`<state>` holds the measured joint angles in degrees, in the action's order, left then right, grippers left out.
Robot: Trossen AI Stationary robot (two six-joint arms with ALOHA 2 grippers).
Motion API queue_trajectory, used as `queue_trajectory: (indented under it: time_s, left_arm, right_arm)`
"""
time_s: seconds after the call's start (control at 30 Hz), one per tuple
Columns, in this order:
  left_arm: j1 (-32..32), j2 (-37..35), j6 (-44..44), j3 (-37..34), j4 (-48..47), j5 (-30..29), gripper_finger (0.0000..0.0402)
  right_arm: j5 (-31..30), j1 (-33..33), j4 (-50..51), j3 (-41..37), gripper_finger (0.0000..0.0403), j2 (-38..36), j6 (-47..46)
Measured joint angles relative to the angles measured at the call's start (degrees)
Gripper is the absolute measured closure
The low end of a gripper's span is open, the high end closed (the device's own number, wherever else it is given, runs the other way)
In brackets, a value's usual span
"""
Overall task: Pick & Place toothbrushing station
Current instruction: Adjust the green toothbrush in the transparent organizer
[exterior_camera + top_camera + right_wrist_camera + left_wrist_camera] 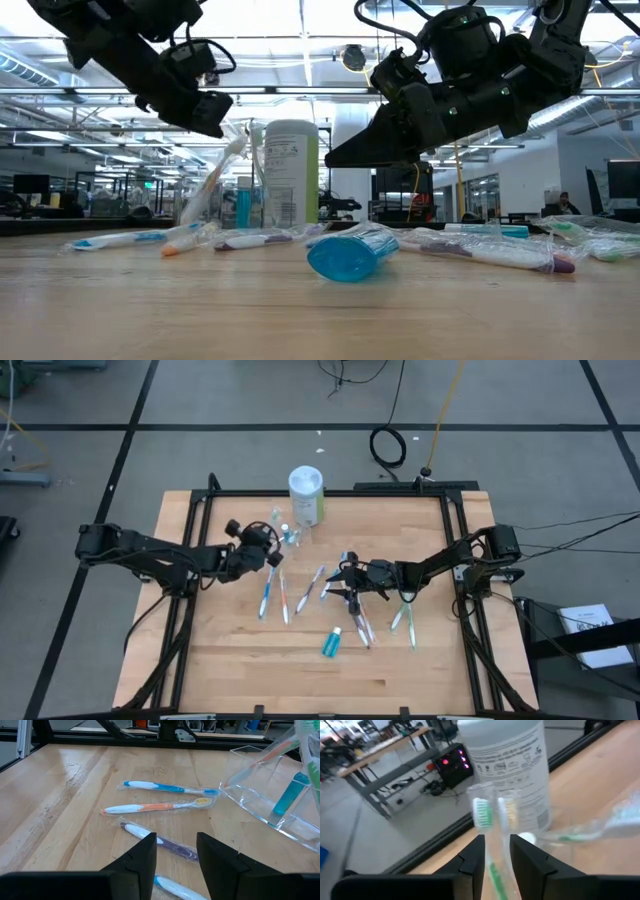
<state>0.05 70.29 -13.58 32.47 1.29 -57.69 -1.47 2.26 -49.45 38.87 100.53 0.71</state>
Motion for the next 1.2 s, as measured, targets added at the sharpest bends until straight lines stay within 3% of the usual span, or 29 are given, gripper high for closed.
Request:
queue_trajectory:
  time_s: [0.27,0.4,0.53,0.7,0.77,1.2]
  left_arm:
    - [-2.1,-2.8,3.6,2.2,-2.8,-4.0,0.0302]
    - [-2.8,-4.9,5.8,3.9,-2.6,0.0,0.0302]
    - [-2.2,-5.9,10.5,4.5,-3.4,16.2,0.0302]
    - [0.2,-4.9,12.2,4.5,-5.0,44.7,0.0302]
    - [1.0,-3.3,13.1,4.5,-4.2,49.8,0.0302]
    - [14.8,6.8,19.7,4.4,8.3,46.5,0.0303]
  right_arm:
    - [-0.4,0.0,-10.5,0.0,0.0273,0.0,1.7]
    - [0.0,0.0,-14.2,1.7,0.0273,0.0,4.6]
    - [0.0,0.0,-12.7,3.3,0.0273,0.0,5.0]
    - [0.0,0.0,-11.5,3.3,0.0273,0.0,5.0]
    - [0.0,0.0,-11.6,3.3,0.0273,0.0,4.9]
    - [0.0,0.0,-11.3,3.4,0.0273,0.0,4.9]
